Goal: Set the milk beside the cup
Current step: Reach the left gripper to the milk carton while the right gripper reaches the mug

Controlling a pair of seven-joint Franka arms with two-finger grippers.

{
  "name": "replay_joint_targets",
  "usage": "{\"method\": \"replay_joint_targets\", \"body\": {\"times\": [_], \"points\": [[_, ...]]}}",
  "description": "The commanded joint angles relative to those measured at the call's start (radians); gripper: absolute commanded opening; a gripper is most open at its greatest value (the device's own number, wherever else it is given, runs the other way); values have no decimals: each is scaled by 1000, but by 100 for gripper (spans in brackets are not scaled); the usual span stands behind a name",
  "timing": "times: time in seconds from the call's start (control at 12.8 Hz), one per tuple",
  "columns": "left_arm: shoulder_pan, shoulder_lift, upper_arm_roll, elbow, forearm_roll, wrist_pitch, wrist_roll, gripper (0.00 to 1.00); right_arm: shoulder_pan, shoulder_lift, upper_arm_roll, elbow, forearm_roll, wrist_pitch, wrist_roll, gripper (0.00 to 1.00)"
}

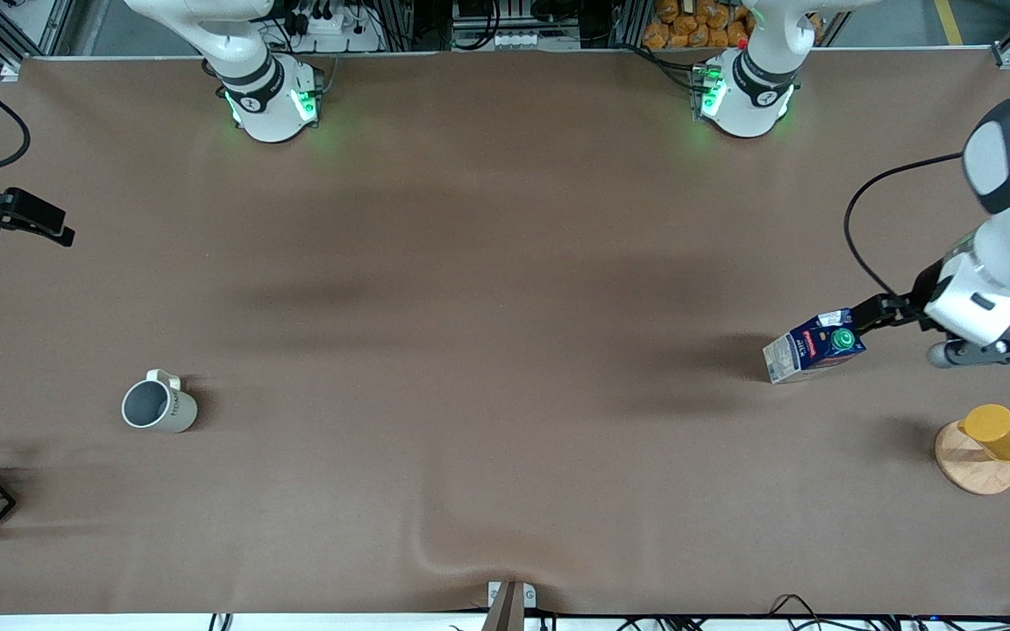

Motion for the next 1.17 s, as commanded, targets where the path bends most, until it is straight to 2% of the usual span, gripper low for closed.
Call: {"method": "replay_joint_targets", "body": {"times": [0.0, 0.31, 0.86, 1.09], "points": [[3, 41, -2, -27, -19, 48, 4, 100, -8, 19, 5, -8, -10, 16, -8, 100], [4, 100, -2, -30, -21, 52, -6, 100, -22, 179, 5, -8, -4, 123, -7, 100], [20, 139, -2, -33, -19, 51, -8, 100, -42, 515, 11, -5, 27, 497, -7, 100], [18, 143, -2, -35, -21, 39, -12, 100, -37, 587, 11, -2, 27, 595, -7, 100]]}}
